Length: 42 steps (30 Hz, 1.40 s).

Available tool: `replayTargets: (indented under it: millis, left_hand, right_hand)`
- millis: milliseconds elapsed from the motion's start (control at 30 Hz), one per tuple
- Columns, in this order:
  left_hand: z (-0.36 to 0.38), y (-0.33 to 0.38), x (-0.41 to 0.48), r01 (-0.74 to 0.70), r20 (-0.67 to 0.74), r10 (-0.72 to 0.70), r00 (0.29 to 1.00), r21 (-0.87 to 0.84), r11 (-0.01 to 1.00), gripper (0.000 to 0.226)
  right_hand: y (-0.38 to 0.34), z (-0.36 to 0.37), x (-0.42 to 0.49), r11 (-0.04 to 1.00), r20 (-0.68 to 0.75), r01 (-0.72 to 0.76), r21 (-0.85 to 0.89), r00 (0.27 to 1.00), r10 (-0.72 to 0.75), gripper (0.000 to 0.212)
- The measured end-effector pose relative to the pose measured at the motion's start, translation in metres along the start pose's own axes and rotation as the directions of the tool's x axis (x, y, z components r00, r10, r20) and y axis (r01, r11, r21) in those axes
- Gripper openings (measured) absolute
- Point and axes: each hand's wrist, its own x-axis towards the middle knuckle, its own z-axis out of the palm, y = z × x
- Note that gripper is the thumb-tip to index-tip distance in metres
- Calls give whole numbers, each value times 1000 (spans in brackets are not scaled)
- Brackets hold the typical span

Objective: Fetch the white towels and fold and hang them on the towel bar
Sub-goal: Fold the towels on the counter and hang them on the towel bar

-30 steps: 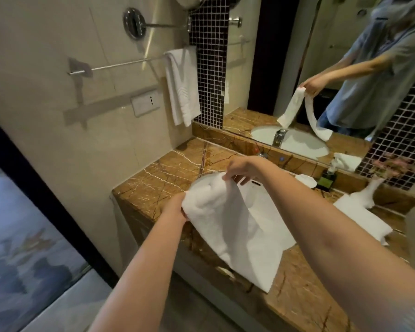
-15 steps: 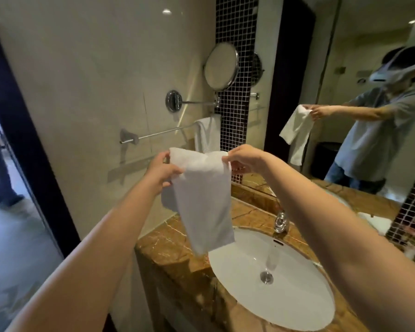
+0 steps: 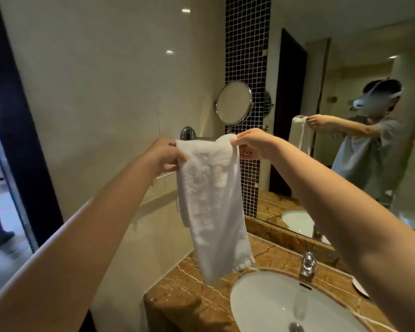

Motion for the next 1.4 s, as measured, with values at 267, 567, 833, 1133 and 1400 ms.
replayTargets:
  millis: [267,567,833,1133,1400]
  left_hand:
    - [-19,17,36,48,-50,-52,997,-82,995,18]
    - [-8,31,58,34,-121,-59,991,-202,979,23]
    - [-3,53,70,-53,-174,23,984,-167,985,42]
    - [-14,67,99,-109,-317,66,946,-123,986,32]
    - [-43,101,126,-166,-379,121,917,-89,982,29]
  right_hand:
    - [-19,1,33,996,53,-73,-48,996,75,10]
    - [-23,-12,60,980,186,-141,-140,968,166,16]
    - [-38,-22,87,985,314,-94,-148,939,137,42]
    - [-56,-22,140,982,201,-121,-146,968,149,43]
    - [-97,-8,164,996,180,87,29,980,-90,44]
